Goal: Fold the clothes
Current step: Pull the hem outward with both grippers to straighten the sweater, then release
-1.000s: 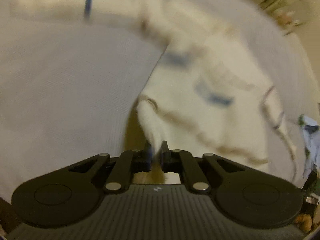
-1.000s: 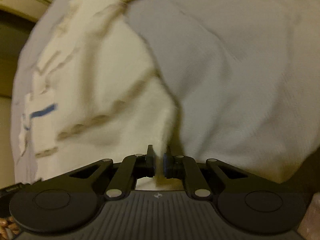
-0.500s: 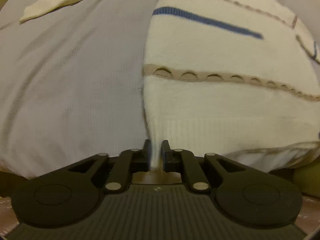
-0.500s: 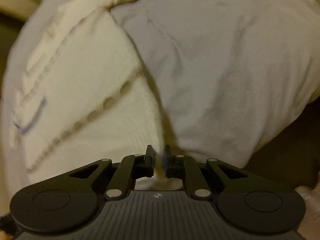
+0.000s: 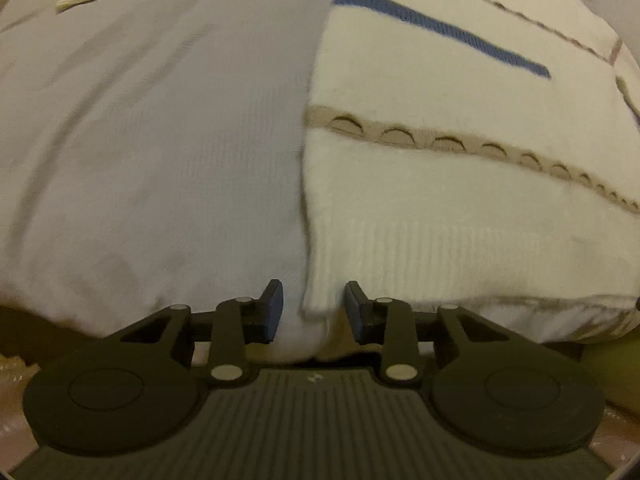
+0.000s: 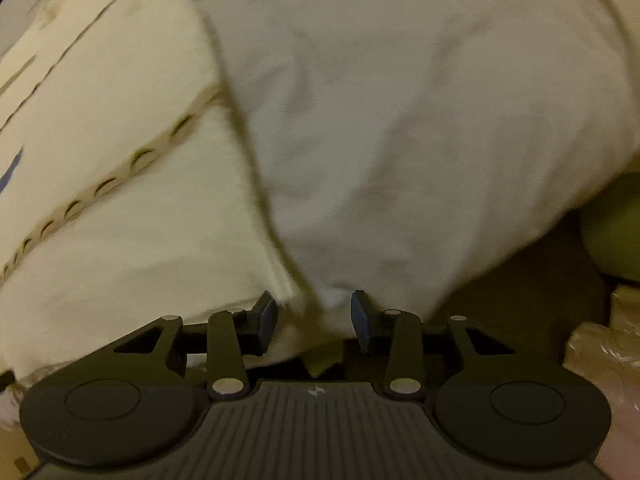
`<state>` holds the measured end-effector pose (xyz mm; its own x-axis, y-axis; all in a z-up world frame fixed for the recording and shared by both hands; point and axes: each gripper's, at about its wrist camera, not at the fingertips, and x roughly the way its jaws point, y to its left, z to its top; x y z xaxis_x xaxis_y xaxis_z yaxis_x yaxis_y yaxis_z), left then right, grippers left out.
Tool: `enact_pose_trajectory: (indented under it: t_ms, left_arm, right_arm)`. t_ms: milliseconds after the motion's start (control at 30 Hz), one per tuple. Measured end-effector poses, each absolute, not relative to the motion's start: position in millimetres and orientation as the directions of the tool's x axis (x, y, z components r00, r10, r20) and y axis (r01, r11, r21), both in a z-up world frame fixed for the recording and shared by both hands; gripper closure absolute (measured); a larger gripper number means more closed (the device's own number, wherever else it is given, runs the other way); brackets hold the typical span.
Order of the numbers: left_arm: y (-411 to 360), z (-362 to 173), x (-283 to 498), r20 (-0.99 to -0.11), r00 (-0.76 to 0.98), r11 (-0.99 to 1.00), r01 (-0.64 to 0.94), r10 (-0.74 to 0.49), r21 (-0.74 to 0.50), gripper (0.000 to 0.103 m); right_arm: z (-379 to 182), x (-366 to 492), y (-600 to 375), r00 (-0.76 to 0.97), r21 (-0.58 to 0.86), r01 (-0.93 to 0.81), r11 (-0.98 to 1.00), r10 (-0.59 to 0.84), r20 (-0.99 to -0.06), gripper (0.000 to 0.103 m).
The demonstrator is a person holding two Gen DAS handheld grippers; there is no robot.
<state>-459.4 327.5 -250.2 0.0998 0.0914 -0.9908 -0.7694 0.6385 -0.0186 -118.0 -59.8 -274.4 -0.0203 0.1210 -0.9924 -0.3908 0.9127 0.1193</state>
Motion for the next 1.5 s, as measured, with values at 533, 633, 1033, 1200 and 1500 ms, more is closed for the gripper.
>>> enact_pose_trajectory:
  t_ms: [533, 633, 1033, 1200, 1500]
  left_arm:
    - [335.2, -282.3, -373.6, -0.995, 0.101, 0.747, -0.662, 0.003, -0.065, 0.077]
    - [340.8, -271.2, -379.0, -0.995, 0.098, 0.749, -0.657, -0.027, -0.085, 0.077]
    - [396.3, -146.3, -320.6, -0.950, 0.239, 0.763, -0.646, 0.199, -0.002, 0.066]
    - [382.5, -103.4, -318.0, -0.929, 0.280, 0.762, -0.647, 0.242, 0.004, 0.059]
    - [319.0, -75.5, -349.0, -0.924, 0.269, 0.714, -0.700, 0.273, 0.007, 0.055]
  right_arm:
    - [-231.3, -115.3, 35.6, 0.025, 0.249, -0.541, 0.803, 0.311, -0.950, 0.064]
    - [-221.5, -114.3, 34.5, 0.036, 0.231, -0.515, 0.825, 0.290, -0.956, 0.064]
    - [-148.3, -107.9, 85.4, 0.142, 0.242, -0.466, 0.851, 0.342, -0.929, 0.013]
    - [-105.4, -107.1, 102.3, 0.176, 0.268, -0.511, 0.817, 0.405, -0.897, 0.013]
    - [-77.0, -133.5, 75.4, 0.156, 0.225, -0.617, 0.754, 0.398, -0.904, 0.013]
